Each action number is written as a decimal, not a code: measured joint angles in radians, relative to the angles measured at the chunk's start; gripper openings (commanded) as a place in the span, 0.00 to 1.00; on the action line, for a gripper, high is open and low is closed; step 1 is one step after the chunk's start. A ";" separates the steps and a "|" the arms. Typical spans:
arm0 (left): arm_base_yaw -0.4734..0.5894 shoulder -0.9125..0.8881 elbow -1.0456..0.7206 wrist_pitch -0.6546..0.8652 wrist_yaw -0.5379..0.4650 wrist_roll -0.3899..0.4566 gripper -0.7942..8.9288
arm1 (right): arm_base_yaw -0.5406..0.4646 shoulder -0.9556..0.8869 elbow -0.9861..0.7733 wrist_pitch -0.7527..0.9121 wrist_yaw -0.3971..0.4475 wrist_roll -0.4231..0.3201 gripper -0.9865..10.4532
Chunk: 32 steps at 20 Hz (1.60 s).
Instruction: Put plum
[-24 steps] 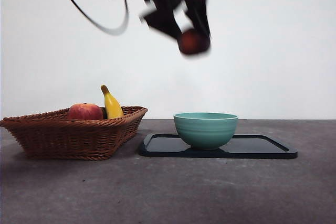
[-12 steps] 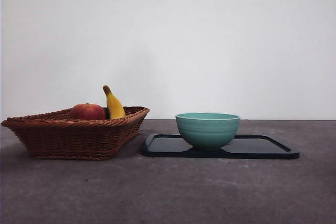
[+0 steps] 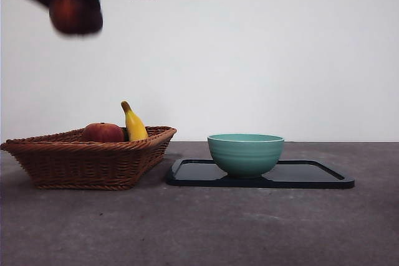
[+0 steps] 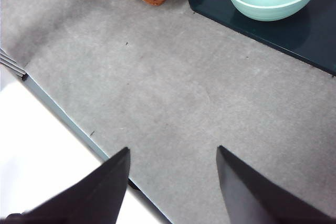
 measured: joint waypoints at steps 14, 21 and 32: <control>0.037 0.277 -0.286 0.478 -0.014 0.056 0.30 | 0.000 0.000 0.000 0.000 0.000 -0.001 0.32; 0.040 0.361 -0.286 0.558 -0.014 0.077 0.30 | 0.000 0.000 0.000 0.000 0.000 0.002 0.32; 0.040 0.380 -0.286 0.549 -0.014 0.097 0.47 | 0.000 0.000 0.000 0.000 0.000 0.003 0.32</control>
